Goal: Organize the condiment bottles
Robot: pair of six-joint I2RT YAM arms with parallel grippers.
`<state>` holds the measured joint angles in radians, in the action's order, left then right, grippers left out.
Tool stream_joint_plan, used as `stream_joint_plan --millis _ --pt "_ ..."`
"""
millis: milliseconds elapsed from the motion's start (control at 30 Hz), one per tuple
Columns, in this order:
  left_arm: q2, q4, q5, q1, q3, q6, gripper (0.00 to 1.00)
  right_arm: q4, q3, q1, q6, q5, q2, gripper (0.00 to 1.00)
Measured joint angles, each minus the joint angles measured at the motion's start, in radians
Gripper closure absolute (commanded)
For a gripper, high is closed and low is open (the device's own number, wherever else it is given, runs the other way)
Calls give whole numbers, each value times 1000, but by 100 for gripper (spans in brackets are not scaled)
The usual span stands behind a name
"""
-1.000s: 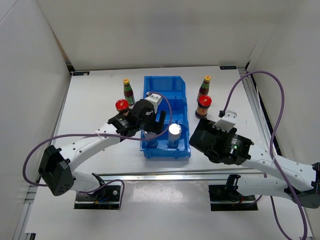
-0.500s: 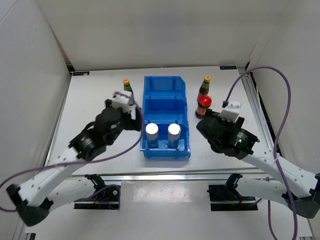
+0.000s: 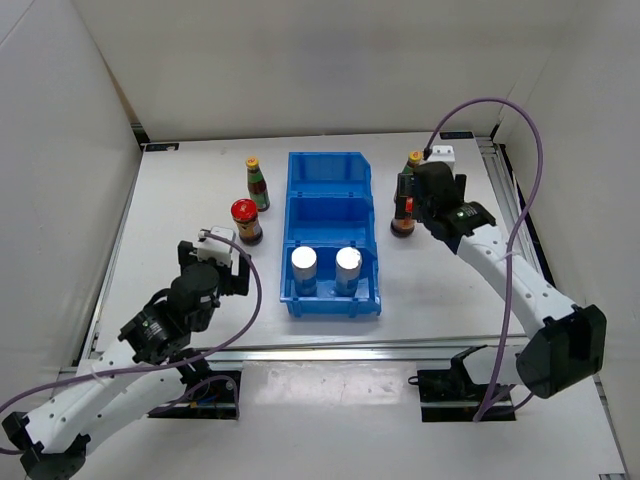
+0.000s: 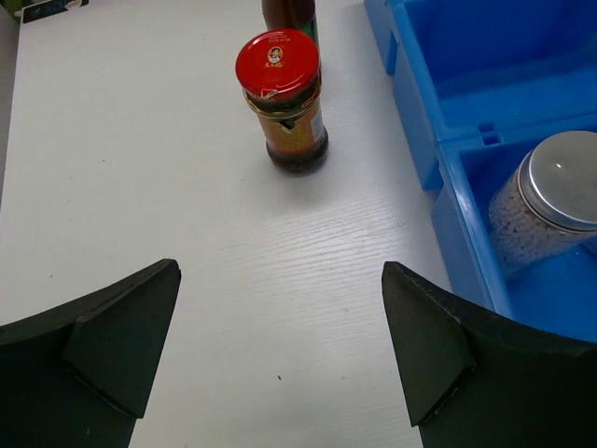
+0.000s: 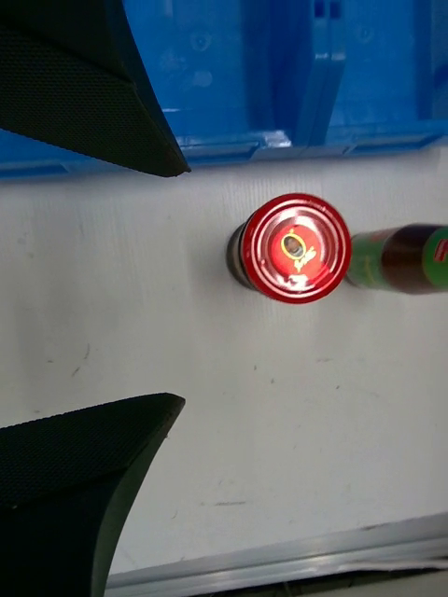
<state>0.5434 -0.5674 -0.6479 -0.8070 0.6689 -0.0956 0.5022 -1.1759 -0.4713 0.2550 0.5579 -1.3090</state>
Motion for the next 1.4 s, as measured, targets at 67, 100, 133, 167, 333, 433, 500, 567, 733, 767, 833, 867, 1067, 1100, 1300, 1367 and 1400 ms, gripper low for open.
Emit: stream_joint_plan --millis 67,100,133,167,333,433,500,567,733,767,833,867,1067,1100,1300,1367,1400 --pt "7 7 -10 3 0 3 0 -63 20 33 -27 -69 0 0" --pt "15 11 -15 5 0 6 0 -107 39 52 -42 -102 0 0" --pt "25 14 -18 6 0 7 0 -150 62 66 -56 -130 0 0" --pt "39 17 -19 6 0 9 0 -193 87 79 -68 -156 0 0" --pt "75 19 -19 7 -3 14 0 -435 277 98 -129 -259 -1 0" --pt "64 24 -19 7 -3 19 0 -540 353 103 -151 -302 -25 0" --pt "50 29 -19 7 -7 21 0 -624 386 106 -165 -320 -50 0" --pt "42 31 -19 7 -8 21 0 -692 405 108 -181 -325 -77 0" --pt "42 31 -18 7 -8 22 0 -821 407 112 -217 -290 -168 0" --pt "43 31 -18 7 -8 22 0 -842 407 116 -220 -284 -188 0" --pt "44 32 -18 7 -8 22 0 -872 404 123 -221 -279 -228 0" --pt "45 33 -18 7 -9 24 0 -880 399 125 -221 -277 -248 0" --pt "54 45 -11 7 -21 30 0 -934 379 130 -211 -248 -361 2" --pt "56 45 -7 7 -21 30 0 -941 379 130 -209 -241 -367 4" --pt "64 50 2 7 -21 32 0 -949 334 131 -199 -211 -370 26" --pt "69 53 5 7 -21 32 0 -951 312 134 -191 -211 -376 28" --pt "72 53 5 7 -22 32 0 -950 303 137 -185 -213 -381 34"
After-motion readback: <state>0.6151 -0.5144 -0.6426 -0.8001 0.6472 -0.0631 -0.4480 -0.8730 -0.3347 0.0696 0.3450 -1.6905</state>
